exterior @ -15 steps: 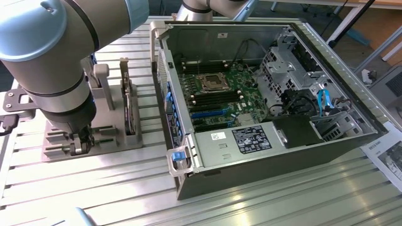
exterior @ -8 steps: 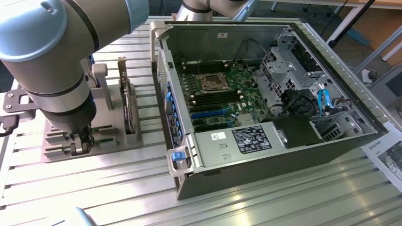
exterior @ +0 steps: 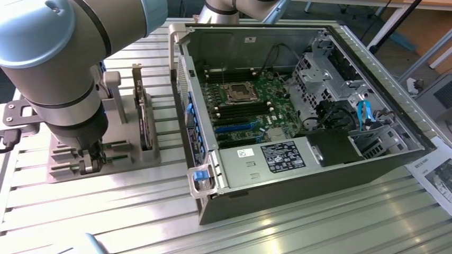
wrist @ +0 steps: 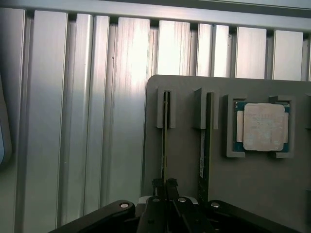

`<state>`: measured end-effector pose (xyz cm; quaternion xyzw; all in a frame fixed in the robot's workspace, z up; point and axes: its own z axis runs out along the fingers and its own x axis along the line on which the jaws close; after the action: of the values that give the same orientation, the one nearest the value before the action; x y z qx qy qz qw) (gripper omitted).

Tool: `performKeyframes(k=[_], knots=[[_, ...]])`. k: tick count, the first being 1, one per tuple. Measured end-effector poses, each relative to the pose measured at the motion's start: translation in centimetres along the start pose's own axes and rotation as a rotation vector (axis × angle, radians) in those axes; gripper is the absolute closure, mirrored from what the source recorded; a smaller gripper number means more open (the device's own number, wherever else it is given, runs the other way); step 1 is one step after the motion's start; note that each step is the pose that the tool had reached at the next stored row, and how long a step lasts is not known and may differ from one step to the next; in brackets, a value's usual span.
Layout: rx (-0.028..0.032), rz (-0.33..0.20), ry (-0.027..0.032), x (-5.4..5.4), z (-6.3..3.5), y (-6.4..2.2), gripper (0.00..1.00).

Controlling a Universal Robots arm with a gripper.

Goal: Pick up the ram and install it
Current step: 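Pick up the ram and move it above insertion slot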

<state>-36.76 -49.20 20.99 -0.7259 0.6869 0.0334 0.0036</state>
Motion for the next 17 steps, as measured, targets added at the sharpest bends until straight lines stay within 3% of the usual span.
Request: performKeyframes(k=[17], knots=[[0.0017,0.029,-0.0013,0.0,-0.02,0.0,0.88]])
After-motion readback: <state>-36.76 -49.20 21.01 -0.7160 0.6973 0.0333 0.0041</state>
